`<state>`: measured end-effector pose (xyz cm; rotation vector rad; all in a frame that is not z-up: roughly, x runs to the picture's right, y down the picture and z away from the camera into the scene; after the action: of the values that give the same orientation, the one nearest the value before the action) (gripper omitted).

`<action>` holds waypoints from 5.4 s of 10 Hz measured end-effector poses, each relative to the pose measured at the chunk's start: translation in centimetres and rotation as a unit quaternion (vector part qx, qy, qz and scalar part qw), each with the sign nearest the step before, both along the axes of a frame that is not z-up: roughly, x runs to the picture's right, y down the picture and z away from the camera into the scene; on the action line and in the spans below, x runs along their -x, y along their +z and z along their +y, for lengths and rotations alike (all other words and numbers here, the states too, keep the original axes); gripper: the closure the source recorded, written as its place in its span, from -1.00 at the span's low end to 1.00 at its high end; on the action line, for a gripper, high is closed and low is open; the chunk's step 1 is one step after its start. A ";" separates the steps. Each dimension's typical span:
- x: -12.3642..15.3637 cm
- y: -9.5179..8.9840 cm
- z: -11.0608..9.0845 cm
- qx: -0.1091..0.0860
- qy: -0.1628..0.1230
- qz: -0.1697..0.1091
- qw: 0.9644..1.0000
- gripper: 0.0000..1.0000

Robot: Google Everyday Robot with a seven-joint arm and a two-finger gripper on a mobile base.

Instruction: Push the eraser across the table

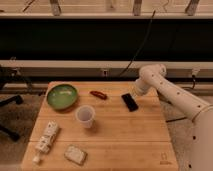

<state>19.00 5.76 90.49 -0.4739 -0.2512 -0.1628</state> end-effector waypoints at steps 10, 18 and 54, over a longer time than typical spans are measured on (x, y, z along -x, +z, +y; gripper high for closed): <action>-0.3 2.0 1.7 0.026 -0.003 0.019 0.999 0.95; -1.3 -3.7 -2.7 0.031 0.000 0.042 0.999 0.95; 0.4 5.6 2.6 0.053 -0.005 0.046 0.998 0.95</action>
<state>18.55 8.35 96.12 -0.5855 -0.1680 -0.1378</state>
